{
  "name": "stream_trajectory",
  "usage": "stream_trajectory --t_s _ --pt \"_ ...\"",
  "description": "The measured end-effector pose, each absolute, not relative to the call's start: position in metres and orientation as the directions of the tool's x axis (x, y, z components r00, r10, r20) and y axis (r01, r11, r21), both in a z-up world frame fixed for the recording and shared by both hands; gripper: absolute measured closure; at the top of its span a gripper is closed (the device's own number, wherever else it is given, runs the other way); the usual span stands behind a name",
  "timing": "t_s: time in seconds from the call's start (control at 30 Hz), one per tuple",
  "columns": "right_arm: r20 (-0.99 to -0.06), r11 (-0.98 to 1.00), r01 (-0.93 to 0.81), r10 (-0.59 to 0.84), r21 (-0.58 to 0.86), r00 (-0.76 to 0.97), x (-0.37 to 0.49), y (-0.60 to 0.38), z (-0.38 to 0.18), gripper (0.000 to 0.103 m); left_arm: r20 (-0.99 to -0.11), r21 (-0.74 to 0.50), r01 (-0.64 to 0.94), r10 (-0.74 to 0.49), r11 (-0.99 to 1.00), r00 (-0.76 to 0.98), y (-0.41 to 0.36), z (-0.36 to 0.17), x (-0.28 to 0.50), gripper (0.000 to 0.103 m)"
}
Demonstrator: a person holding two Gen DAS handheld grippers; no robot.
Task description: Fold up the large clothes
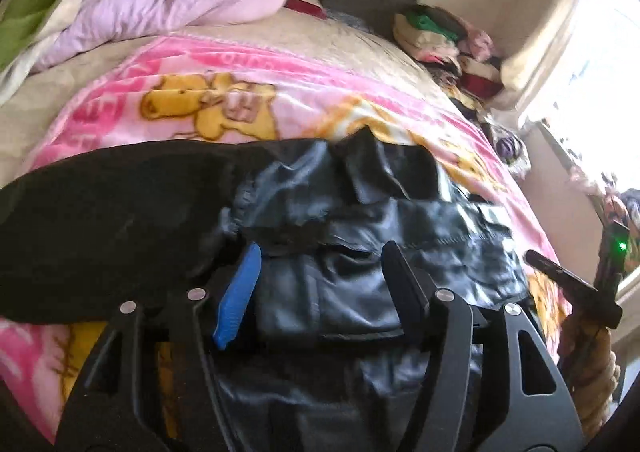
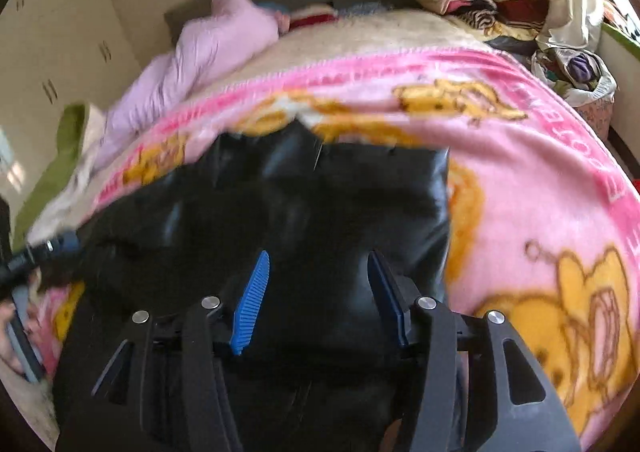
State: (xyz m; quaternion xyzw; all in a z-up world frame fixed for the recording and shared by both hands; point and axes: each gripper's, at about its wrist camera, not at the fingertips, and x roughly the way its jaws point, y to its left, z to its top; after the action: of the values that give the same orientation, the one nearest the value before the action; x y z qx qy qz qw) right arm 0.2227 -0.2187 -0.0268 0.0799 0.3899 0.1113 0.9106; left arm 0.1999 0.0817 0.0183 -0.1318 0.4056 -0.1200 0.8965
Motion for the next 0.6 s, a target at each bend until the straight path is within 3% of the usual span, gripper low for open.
stream_trajectory --t_s 0.2,0.4,0.47,0.53,0.6 --pt "-0.790 0.980 -0.093 0.197 0.175 0.580 0.216 -0.206 -0.066 0.049 -0.819 -0.245 0.134 -0.279 0.960 0.502 0.053 -0.029 0.205 0.048" --pt "-0.790 0.981 -0.054 0.184 0.188 0.584 0.215 -0.206 -0.078 0.047 -0.828 -0.238 0.135 -0.274 0.962 0.489 0.053 -0.052 0.207 0.048" --pt "-0.770 0.972 -0.061 0.217 0.227 0.600 0.210 -0.207 -0.066 0.035 -0.824 -0.243 0.137 -0.279 0.960 0.493 0.054 -0.046 0.204 0.047" --pt "-0.737 0.956 -0.071 0.264 0.284 0.622 0.200 -0.208 -0.053 0.016 -0.810 -0.260 0.140 -0.294 0.956 0.507 0.057 -0.034 0.198 0.039" --pt "-0.710 0.952 -0.082 0.276 0.295 0.648 0.191 -0.208 -0.044 0.013 -0.800 -0.257 0.145 -0.294 0.955 0.523 0.057 -0.023 0.192 0.028"
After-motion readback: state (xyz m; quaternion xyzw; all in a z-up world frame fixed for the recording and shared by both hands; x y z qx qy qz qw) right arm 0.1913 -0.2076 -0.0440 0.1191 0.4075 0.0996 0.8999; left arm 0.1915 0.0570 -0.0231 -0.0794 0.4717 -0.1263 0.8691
